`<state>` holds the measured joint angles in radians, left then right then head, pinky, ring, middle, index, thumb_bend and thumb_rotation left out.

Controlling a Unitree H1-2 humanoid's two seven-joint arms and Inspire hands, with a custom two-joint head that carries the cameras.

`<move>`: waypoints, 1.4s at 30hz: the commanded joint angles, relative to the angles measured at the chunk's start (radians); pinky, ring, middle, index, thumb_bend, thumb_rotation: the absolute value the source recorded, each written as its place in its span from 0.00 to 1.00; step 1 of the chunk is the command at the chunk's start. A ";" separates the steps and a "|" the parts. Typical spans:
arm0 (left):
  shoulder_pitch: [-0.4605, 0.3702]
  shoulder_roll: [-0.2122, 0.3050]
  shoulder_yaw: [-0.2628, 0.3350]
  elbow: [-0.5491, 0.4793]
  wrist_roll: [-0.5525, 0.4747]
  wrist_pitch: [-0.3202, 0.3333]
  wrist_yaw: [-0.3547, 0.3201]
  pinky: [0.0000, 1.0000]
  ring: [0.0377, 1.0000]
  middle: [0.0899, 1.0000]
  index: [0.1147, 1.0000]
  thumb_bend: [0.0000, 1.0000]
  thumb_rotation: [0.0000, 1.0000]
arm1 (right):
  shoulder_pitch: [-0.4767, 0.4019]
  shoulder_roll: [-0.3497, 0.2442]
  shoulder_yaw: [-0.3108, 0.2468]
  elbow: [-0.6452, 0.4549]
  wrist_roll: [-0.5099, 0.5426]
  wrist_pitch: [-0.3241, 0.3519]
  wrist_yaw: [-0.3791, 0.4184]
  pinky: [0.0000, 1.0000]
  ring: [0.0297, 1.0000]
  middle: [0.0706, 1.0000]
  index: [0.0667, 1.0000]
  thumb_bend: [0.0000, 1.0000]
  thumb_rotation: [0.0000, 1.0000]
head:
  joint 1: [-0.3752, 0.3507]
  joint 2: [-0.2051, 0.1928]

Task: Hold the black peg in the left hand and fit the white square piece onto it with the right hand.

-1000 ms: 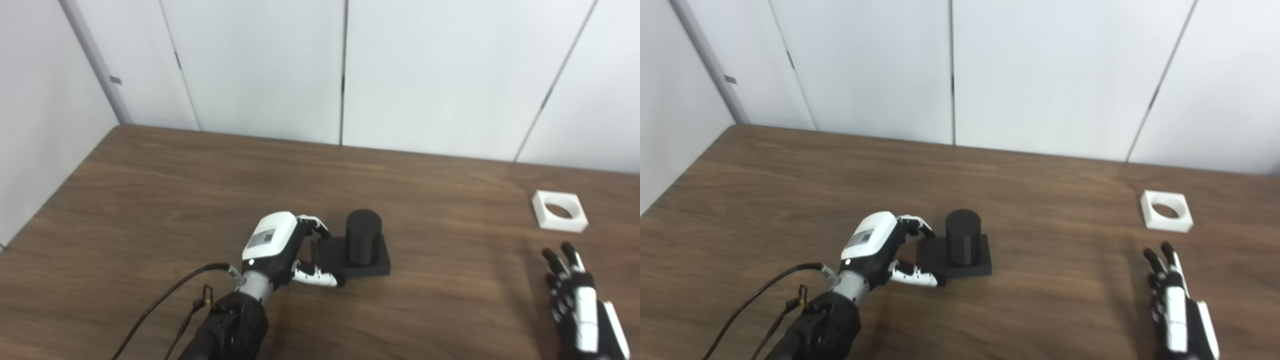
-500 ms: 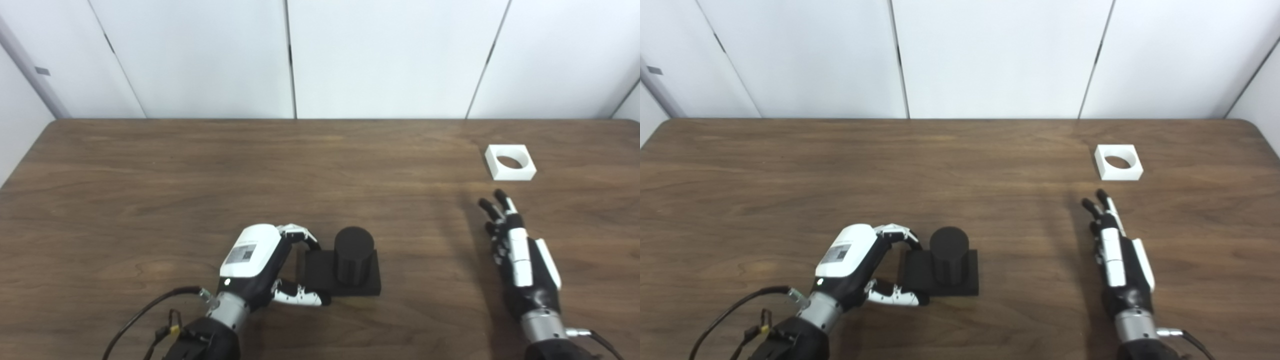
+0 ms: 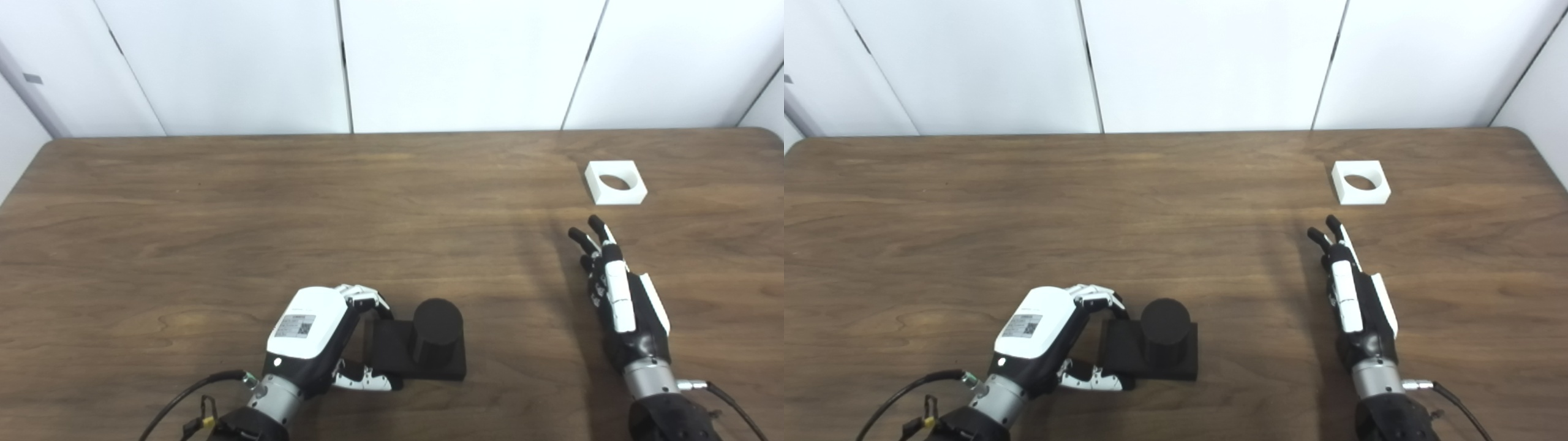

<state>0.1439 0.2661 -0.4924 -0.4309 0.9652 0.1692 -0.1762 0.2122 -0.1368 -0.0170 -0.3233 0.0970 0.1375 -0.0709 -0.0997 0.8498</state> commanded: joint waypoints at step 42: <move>0.086 -0.050 0.060 -0.016 0.143 -0.025 -0.162 0.70 0.76 0.70 0.42 0.52 0.05 | -0.411 -0.422 -0.009 -0.169 -0.598 0.332 0.343 1.00 1.00 1.00 1.00 0.98 0.33 | -0.227 -0.191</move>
<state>0.2005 0.2006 -0.4277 -0.4871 1.0987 0.1469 -0.3140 -0.1603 -0.5311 -0.0311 -0.4859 -0.4622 0.4722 0.2331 -0.3252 0.6581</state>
